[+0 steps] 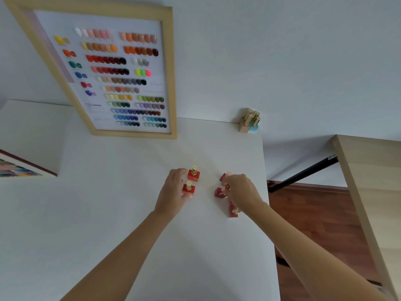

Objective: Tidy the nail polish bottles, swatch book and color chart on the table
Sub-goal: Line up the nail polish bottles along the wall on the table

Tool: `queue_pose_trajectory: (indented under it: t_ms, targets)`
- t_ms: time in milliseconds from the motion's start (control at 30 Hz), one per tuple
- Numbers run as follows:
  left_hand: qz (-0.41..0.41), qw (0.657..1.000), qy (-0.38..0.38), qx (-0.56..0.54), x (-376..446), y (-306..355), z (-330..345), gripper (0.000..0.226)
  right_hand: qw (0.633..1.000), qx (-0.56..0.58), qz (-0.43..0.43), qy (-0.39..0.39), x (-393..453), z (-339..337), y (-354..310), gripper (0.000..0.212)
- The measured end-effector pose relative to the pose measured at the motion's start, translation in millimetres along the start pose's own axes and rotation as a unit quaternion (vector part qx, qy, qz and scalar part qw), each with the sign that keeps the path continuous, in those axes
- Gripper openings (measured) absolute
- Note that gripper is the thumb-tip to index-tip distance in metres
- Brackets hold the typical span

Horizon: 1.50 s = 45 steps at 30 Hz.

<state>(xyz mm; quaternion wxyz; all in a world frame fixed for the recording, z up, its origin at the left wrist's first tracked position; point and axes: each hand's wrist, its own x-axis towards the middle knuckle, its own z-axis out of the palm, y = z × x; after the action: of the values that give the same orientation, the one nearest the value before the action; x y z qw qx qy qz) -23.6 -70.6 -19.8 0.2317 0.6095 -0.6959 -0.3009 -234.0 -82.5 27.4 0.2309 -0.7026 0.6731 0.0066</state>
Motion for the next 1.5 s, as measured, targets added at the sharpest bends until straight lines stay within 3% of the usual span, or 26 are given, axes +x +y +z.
queue_pose_trajectory:
  t_ms: [100,233,333,467,700,1033,1500]
  targets:
    - [-0.037,0.998,-0.048,0.020,7,-4,2,0.081,0.999,-0.021,-0.032,0.023,0,5,0,0.020]
    - [-0.061,0.995,-0.073,0.037,21,-6,3,0.083,0.997,-0.019,-0.026,0.069,-1,9,3,0.016]
    - [-0.051,0.995,-0.079,0.043,29,-6,6,0.079,0.995,0.004,-0.009,0.096,-1,9,6,0.034]
    - [-0.046,0.995,-0.079,0.036,38,-8,9,0.070,0.998,0.036,-0.003,0.056,6,6,9,0.052]
    - [-0.032,0.996,-0.078,0.033,51,-8,16,0.053,0.992,0.118,-0.006,0.037,26,8,15,0.020]
    - [-0.022,0.998,-0.065,0.016,93,4,30,0.058,0.993,0.077,-0.045,0.077,73,-10,26,0.022]
    - [-0.018,0.999,-0.030,-0.004,219,28,57,0.060,0.988,0.047,-0.039,0.143,183,-49,43,0.018]
